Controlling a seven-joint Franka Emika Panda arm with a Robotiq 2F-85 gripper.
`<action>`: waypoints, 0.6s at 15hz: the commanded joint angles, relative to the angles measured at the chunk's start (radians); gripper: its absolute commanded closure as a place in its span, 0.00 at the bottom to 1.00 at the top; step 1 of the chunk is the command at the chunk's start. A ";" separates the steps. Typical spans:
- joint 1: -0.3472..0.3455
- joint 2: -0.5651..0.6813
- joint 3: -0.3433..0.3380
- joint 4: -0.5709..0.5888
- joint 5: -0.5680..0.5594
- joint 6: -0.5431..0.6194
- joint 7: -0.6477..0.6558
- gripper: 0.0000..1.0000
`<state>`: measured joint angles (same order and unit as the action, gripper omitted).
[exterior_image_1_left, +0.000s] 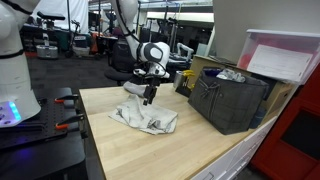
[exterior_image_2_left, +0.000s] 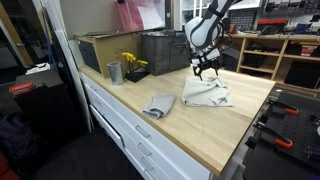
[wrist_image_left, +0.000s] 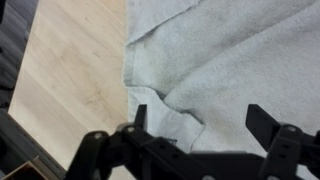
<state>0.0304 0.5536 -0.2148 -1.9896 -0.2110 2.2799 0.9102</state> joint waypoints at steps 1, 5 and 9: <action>-0.012 0.061 0.002 0.038 0.005 -0.026 -0.061 0.00; -0.012 0.132 -0.015 0.096 0.003 -0.052 -0.090 0.00; -0.001 0.178 -0.044 0.159 -0.015 -0.107 -0.089 0.00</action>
<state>0.0238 0.7025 -0.2365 -1.8951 -0.2144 2.2427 0.8447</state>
